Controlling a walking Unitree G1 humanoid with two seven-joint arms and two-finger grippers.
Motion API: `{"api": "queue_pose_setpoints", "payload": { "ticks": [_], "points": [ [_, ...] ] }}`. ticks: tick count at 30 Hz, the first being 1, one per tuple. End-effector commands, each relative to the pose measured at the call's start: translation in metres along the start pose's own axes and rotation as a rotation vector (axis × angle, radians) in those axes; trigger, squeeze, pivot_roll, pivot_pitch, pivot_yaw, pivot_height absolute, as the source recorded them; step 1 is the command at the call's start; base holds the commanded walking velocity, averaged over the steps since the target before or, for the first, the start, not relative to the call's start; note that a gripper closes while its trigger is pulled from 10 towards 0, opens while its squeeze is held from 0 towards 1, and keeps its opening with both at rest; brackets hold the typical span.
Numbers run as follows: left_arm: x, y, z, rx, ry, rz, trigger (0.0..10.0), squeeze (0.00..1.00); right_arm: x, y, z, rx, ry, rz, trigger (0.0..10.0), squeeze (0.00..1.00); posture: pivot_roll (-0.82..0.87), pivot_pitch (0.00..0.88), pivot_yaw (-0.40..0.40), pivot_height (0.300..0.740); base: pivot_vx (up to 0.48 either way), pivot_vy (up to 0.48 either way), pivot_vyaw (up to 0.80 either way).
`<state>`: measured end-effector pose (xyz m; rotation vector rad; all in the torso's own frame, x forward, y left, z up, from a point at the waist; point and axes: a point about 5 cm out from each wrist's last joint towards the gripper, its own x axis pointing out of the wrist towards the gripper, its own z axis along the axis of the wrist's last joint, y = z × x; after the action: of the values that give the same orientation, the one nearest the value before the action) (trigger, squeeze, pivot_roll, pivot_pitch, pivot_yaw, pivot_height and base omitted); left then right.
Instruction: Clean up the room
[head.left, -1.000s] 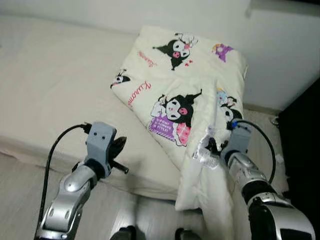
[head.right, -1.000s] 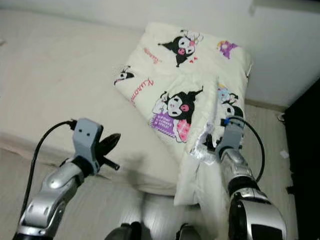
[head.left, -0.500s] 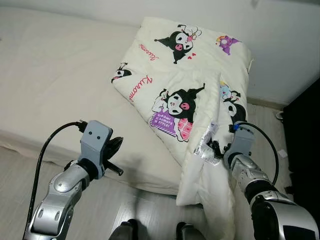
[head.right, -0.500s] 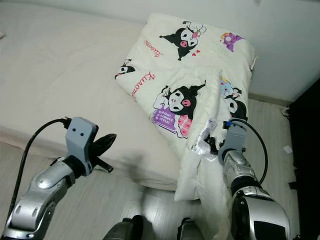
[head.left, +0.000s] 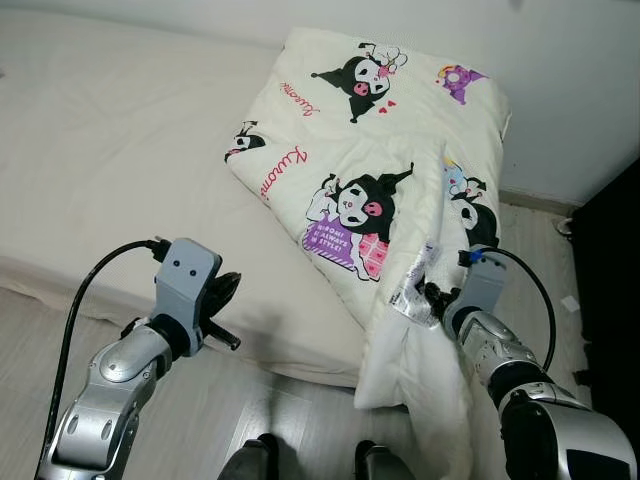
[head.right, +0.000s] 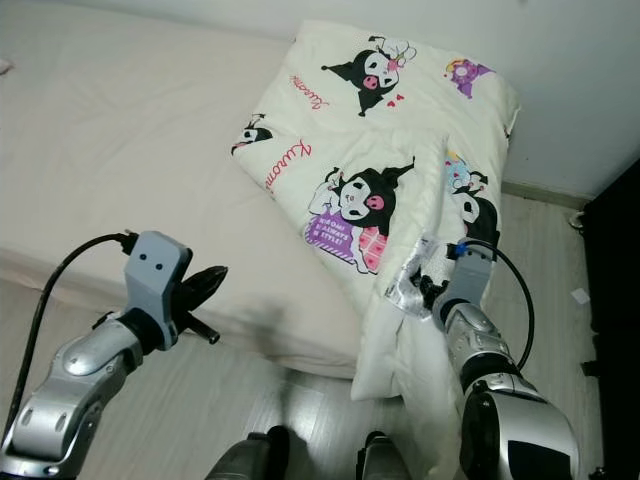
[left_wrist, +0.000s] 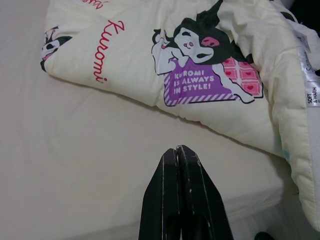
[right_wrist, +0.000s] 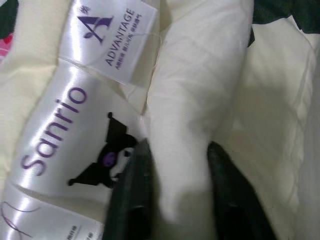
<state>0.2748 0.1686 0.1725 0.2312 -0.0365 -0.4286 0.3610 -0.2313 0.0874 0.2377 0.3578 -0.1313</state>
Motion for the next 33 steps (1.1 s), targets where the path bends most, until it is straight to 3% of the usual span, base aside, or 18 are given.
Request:
{"api": "queue_pose_setpoints", "payload": {
  "ticks": [1, 11, 17, 18, 19, 21, 22, 25, 33],
  "points": [
    [-0.004, 0.004, -0.002, 0.017, 0.025, 0.000, 10.0, 0.00, -0.002, -0.002, -0.011, 0.030, 0.027, -0.010, 0.0, 0.00, 0.22, 0.383, 0.051, 0.740, 0.000, 0.000, 0.00],
    [-0.004, 0.007, -0.001, 0.030, 0.028, 0.001, 10.0, 0.00, -0.002, -0.002, -0.009, 0.035, 0.011, -0.003, 0.0, 0.00, 0.22, 0.383, 0.050, 0.740, 0.000, 0.000, 0.00],
    [-0.003, 0.009, -0.001, 0.031, 0.029, 0.010, 10.0, 0.00, 0.001, 0.012, 0.000, -0.015, -0.031, 0.087, 0.0, 0.00, 0.21, 0.381, 0.049, 0.740, 0.000, 0.000, 0.00],
    [-0.001, 0.008, -0.002, 0.028, 0.028, 0.012, 10.0, 0.00, 0.002, 0.037, 0.000, -0.124, -0.041, 0.227, 0.0, 0.00, 0.21, 0.376, 0.046, 0.740, 0.000, 0.000, 0.00],
    [-0.001, 0.008, -0.002, 0.028, 0.028, 0.012, 10.0, 0.00, 0.002, 0.037, 0.000, -0.124, -0.041, 0.227, 0.0, 0.00, 0.21, 0.376, 0.046, 0.740, 0.000, 0.000, 0.00],
    [0.000, 0.006, -0.002, 0.021, 0.023, 0.013, 10.0, 0.00, 0.001, 0.059, -0.007, -0.206, -0.035, 0.354, 0.0, 0.00, 0.20, 0.373, 0.044, 0.740, 0.000, 0.000, 0.00],
    [0.000, 0.006, -0.002, 0.021, 0.023, 0.013, 10.0, 0.00, 0.001, 0.059, -0.007, -0.206, -0.035, 0.354, 0.0, 0.00, 0.20, 0.373, 0.044, 0.740, 0.000, 0.000, 0.00],
    [0.001, 0.001, -0.002, 0.008, 0.019, 0.007, 10.0, 0.00, -0.005, 0.085, -0.024, -0.329, -0.001, 0.523, 0.0, 0.00, 0.19, 0.368, 0.040, 0.740, 0.000, 0.000, 0.00],
    [0.002, -0.004, -0.004, -0.008, 0.013, 0.006, 10.0, 0.00, -0.017, 0.108, -0.053, -0.494, 0.056, 0.745, 0.0, 0.00, 0.18, 0.363, 0.033, 0.740, 0.000, 0.000, 0.00]
  ]
}}
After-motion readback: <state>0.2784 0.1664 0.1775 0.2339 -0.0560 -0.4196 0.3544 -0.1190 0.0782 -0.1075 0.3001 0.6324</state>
